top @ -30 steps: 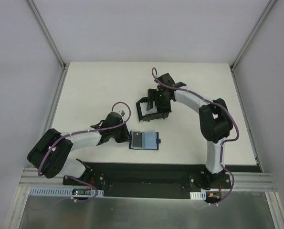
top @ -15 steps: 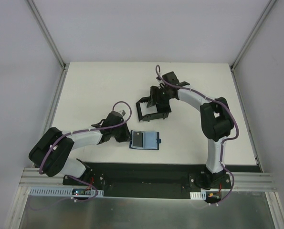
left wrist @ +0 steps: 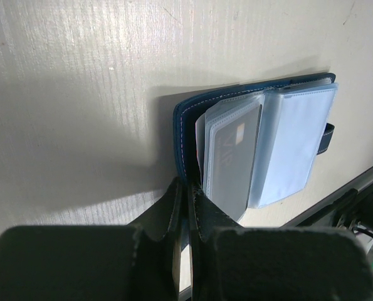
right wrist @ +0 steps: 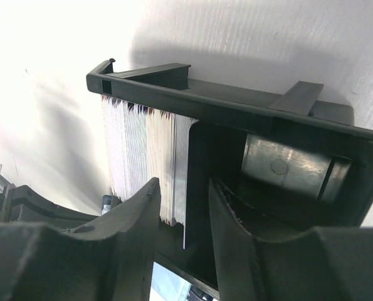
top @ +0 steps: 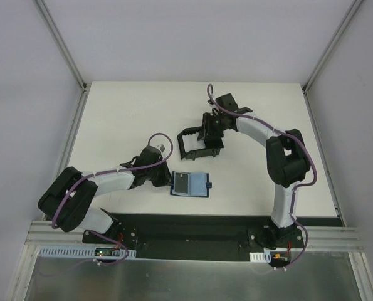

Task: Put the credit cards into the card holder
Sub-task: Pick up the credit card from the storage box, then turn over the card holder at the center of the board.

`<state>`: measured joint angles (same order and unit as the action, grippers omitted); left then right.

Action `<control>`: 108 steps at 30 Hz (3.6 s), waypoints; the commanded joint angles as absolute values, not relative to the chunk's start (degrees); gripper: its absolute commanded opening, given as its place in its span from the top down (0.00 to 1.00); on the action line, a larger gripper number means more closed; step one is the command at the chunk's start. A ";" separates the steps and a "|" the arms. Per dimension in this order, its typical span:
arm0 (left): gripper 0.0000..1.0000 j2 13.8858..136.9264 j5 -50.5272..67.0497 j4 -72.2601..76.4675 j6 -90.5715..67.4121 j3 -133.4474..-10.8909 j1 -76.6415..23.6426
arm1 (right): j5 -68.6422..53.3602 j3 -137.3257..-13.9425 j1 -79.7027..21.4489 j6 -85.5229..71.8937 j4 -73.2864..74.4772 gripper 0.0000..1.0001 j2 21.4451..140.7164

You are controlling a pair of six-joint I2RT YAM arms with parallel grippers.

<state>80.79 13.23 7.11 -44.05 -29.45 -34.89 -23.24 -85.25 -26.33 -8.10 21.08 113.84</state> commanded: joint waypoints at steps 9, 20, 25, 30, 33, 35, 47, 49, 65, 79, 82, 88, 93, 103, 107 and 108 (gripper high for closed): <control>1.00 83.06 11.86 2.90 -41.92 -29.44 -35.07 | -22.24 -84.38 -25.40 -8.17 20.13 0.87 109.69; 1.00 83.23 12.04 2.90 -41.75 -29.44 -35.16 | -14.52 -87.27 -26.10 -4.49 26.09 0.94 110.82; 1.00 83.50 11.95 2.99 -41.75 -29.44 -35.07 | -12.05 -89.03 -27.24 -3.34 28.30 0.93 113.38; 1.00 83.32 11.95 2.90 -41.84 -29.36 -35.07 | -13.79 -89.38 -27.51 -2.99 28.13 0.91 114.34; 1.00 83.50 11.95 2.90 -41.84 -29.44 -35.16 | -14.06 -89.91 -27.77 -3.34 28.04 0.90 114.78; 1.00 83.67 12.22 2.90 -41.75 -29.53 -35.07 | -14.15 -90.35 -27.86 -3.60 28.39 0.88 115.40; 1.00 82.97 11.87 2.90 -41.84 -29.00 -35.07 | -8.89 -91.14 -28.30 -1.76 29.44 1.00 112.25; 1.00 82.79 11.87 2.90 -41.92 -28.92 -35.07 | -6.87 -91.32 -28.39 -0.88 30.15 1.00 109.79; 1.00 80.51 10.55 2.90 -42.10 -27.77 -35.07 | -10.89 -65.95 -30.05 -11.14 17.77 1.00 83.17; 1.00 80.07 10.55 2.99 -42.36 -26.89 -35.16 | -1.50 -45.53 -46.40 -29.17 10.55 1.00 76.20; 1.00 80.07 10.55 2.99 -42.36 -26.81 -35.16 | 2.08 -44.91 -47.90 -29.88 10.37 1.00 76.46; 1.00 80.07 10.46 2.99 -42.19 -26.81 -35.16 | 6.41 -44.47 -47.99 -29.45 13.96 1.00 75.50; 1.00 79.98 10.55 2.99 -42.19 -26.81 -35.07 | 5.45 -44.30 -47.90 -28.65 14.41 1.00 75.32; 1.00 80.24 10.81 3.16 -42.10 -26.89 -35.16 | 2.46 -44.65 -47.99 -29.27 12.75 1.00 79.89; 1.00 80.33 10.90 3.25 -42.10 -26.98 -35.16 | 1.67 -44.47 -47.99 -30.06 11.96 1.00 81.91; 1.00 80.42 10.90 3.25 -42.19 -26.98 -35.07 | 0.89 -44.12 -47.99 -30.32 10.91 1.00 82.26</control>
<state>80.07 13.02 7.86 -43.99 -28.56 -34.89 2.44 -44.34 -47.88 -28.99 12.43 80.40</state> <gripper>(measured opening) 0.009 0.009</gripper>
